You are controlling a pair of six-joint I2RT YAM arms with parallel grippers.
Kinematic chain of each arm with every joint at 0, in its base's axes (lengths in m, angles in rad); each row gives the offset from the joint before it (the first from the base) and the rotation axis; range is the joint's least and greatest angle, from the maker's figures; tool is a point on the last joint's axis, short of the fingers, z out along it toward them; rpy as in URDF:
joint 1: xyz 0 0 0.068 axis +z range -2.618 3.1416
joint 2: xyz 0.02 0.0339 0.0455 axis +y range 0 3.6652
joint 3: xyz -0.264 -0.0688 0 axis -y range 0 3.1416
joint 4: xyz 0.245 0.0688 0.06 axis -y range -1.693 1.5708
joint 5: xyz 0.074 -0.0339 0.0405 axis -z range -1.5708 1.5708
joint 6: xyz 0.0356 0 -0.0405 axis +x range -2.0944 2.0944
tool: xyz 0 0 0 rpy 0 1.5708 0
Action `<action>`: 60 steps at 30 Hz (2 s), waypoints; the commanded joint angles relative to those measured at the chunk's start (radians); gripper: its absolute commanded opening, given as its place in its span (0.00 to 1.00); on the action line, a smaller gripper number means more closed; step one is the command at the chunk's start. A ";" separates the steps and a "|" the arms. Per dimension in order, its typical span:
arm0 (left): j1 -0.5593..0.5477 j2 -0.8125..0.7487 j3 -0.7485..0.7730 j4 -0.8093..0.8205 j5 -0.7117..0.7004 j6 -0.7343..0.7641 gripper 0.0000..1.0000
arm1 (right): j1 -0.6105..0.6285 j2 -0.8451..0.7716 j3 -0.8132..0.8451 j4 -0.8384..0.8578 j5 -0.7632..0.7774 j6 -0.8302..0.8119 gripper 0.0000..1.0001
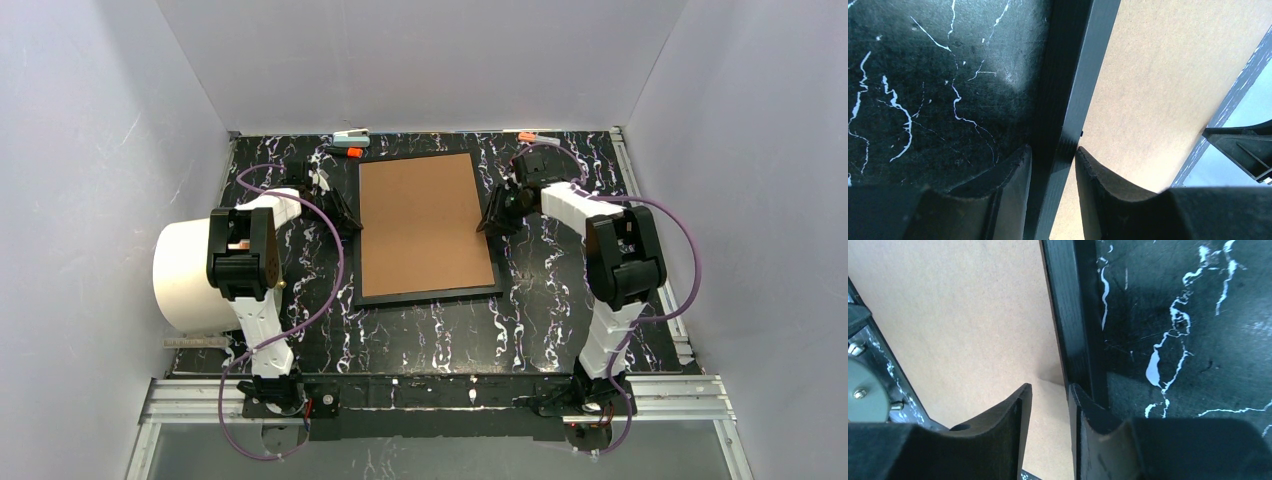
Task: Put the photo into the frame
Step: Install the photo frame at the center of the board.
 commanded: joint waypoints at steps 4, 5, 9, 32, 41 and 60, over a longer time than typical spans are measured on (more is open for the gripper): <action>-0.003 0.005 -0.016 -0.019 0.050 0.010 0.36 | 0.000 0.037 -0.011 0.042 -0.114 -0.013 0.38; -0.004 0.005 -0.017 -0.020 0.054 0.010 0.35 | 0.000 0.041 -0.011 0.051 -0.128 -0.014 0.38; -0.003 0.008 -0.019 -0.016 0.061 0.009 0.35 | 0.000 0.039 -0.037 0.135 -0.166 -0.006 0.38; -0.002 -0.013 0.011 -0.047 -0.027 0.029 0.43 | 0.011 -0.120 -0.083 0.167 0.126 -0.121 0.68; -0.001 -0.015 0.024 -0.046 -0.031 0.040 0.53 | 0.016 -0.084 -0.047 0.287 -0.085 -0.055 0.50; -0.002 0.078 0.165 0.033 -0.097 0.024 0.88 | 0.025 0.321 0.330 0.293 -0.141 -0.013 0.51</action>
